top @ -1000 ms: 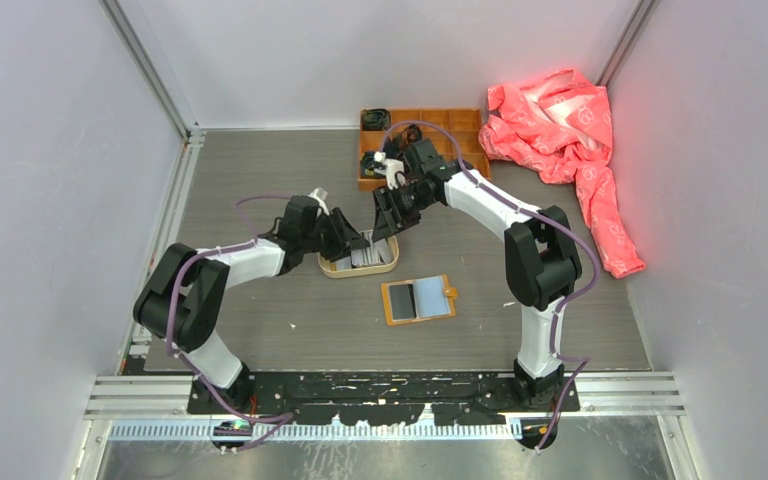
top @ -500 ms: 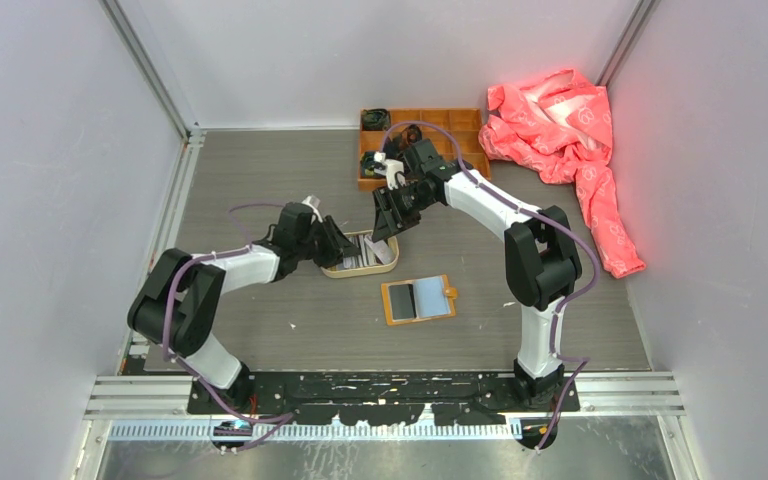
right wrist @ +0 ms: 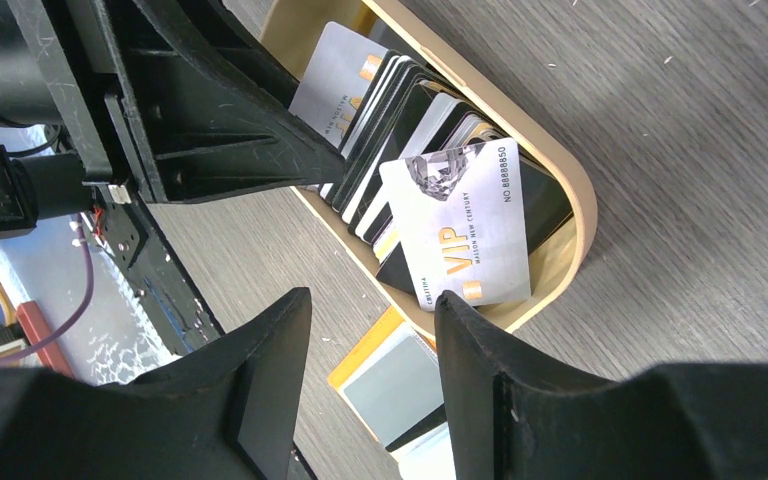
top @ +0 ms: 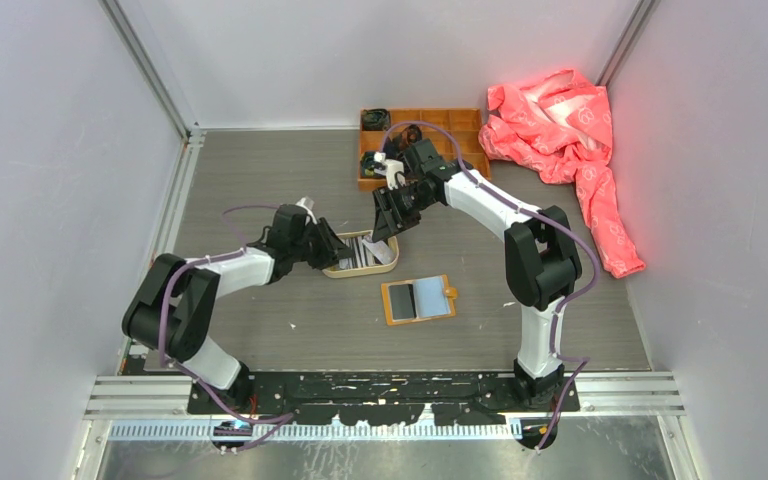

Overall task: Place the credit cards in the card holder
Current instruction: Pick up the credit card from the storage box.

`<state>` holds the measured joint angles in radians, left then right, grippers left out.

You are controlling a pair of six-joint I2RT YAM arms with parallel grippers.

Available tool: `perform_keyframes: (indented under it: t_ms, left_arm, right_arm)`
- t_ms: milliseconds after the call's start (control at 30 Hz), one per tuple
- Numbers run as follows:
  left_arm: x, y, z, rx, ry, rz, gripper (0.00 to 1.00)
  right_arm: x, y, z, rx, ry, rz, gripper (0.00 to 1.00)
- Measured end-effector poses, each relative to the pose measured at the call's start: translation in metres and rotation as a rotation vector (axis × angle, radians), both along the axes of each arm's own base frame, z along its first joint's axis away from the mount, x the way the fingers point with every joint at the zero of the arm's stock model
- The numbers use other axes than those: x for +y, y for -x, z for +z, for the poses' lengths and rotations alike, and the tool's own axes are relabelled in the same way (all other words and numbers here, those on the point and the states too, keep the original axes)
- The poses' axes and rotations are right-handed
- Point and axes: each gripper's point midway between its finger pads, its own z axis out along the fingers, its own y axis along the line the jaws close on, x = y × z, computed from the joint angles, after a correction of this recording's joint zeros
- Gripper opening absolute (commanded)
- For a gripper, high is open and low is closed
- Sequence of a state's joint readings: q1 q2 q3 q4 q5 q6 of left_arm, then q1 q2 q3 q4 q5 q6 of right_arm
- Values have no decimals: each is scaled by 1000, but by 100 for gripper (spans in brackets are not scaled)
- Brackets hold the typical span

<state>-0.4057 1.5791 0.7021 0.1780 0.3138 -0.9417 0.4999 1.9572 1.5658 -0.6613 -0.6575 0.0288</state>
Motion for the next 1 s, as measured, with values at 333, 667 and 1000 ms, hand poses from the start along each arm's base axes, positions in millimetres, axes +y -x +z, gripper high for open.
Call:
perform_keyframes:
  t_ms: [333, 667, 1000]
  left_arm:
    - [7, 1, 4, -24, -38, -1, 11]
    - [17, 4, -2, -17, -91, 6, 1]
    - [28, 10, 32, -121, -133, -15, 0]
  right_arm:
    - [0, 1, 0, 5, -4, 4, 54]
    - [0, 3, 1, 11, -6, 6, 54]
    - [0, 6, 0, 9, -9, 30, 54]
